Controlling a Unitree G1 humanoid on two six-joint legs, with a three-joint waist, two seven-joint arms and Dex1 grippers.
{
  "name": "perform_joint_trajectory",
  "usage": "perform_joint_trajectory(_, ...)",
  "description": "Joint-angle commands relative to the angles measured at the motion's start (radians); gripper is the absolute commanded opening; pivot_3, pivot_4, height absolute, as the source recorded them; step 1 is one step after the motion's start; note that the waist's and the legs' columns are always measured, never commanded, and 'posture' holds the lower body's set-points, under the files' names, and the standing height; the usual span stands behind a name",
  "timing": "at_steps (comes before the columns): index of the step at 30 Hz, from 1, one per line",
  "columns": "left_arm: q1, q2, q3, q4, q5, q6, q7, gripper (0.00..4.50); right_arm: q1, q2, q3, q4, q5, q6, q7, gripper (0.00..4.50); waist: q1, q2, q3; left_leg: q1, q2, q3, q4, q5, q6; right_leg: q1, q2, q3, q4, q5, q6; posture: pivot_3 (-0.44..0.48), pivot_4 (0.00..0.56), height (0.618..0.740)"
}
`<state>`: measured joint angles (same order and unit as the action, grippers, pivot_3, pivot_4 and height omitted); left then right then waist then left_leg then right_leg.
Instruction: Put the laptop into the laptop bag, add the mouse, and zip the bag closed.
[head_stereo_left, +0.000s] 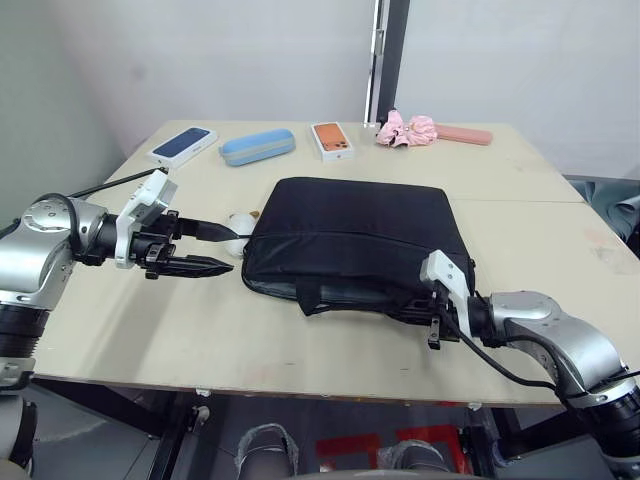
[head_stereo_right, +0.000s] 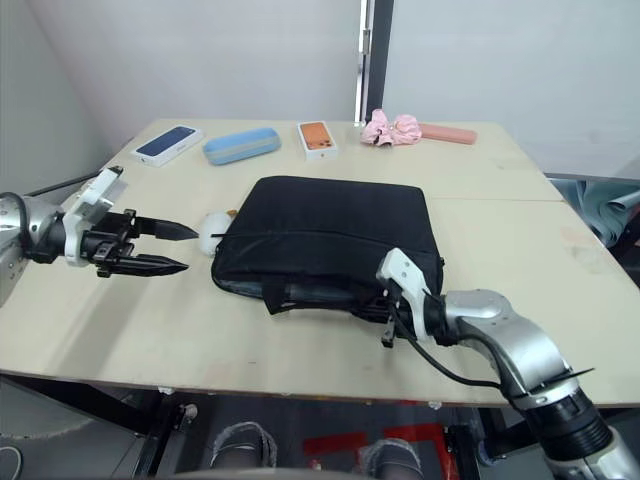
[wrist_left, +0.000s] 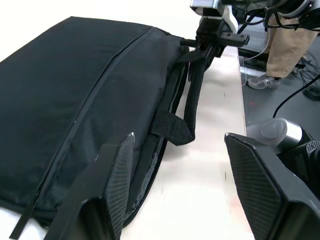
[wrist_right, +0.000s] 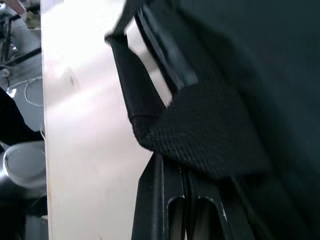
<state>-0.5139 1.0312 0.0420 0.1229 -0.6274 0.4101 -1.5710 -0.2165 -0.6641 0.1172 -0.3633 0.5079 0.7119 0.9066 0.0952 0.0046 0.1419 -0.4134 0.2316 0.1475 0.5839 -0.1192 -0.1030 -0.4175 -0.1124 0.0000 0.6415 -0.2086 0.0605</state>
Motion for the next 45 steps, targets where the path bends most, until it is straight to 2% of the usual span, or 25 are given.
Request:
perform_joint_trajectory(1,-0.026,-0.008,0.005,-0.004,0.011,-0.009,-0.034,3.02,-0.051,0.018,-0.011,-0.02,0.023,0.005,-0.005,0.03,0.0,0.0,0.0,0.0,0.0,0.0,0.0,0.0,0.0,0.0,0.0,0.0,0.0,0.0,0.0,0.0,0.15,0.74)
perform_joint_trajectory(9,-0.043,-0.017,0.011,-0.004,0.011,0.004,-0.035,3.02,-0.148,0.064,0.024,0.02,0.016,0.028,-0.013,0.03,-0.001,0.0,0.0,0.0,0.0,0.0,0.0,0.0,0.0,0.0,0.0,0.0,0.0,0.0,0.0,0.0,0.15,0.74)
perform_joint_trajectory(19,-0.048,-0.028,0.012,-0.014,0.009,0.016,-0.028,3.02,-0.35,0.134,0.107,0.216,-0.086,0.011,-0.023,0.03,-0.001,0.0,0.0,-0.001,0.0,0.0,0.001,0.0,-0.001,-0.001,0.0,0.0,0.002,0.0,0.0,0.0,0.15,0.74)
perform_joint_trajectory(28,-0.049,-0.019,0.024,-0.014,0.008,0.026,-0.025,3.02,-0.47,0.177,0.161,0.378,-0.167,-0.044,0.016,0.03,-0.004,0.0,0.0,-0.001,0.0,0.0,0.001,0.0,-0.001,-0.002,0.0,0.0,0.003,0.0,0.0,0.0,0.15,0.74)
perform_joint_trajectory(35,-0.036,-0.012,0.034,-0.029,0.003,0.037,-0.02,3.02,-0.533,0.21,0.237,0.528,-0.275,-0.048,0.016,0.03,-0.004,-0.001,0.0,-0.001,0.001,-0.001,0.002,0.0,-0.002,-0.002,0.001,-0.001,0.004,0.0,-0.001,0.0,0.15,0.74)
perform_joint_trajectory(45,-0.031,-0.023,0.091,-0.006,-0.026,0.093,0.024,3.02,-0.541,0.193,0.271,0.534,-0.325,-0.052,0.077,0.03,-0.001,-0.002,-0.001,0.001,0.001,-0.002,0.003,0.0,-0.002,0.0,0.001,0.0,0.006,0.0,-0.001,0.0,0.15,0.74)
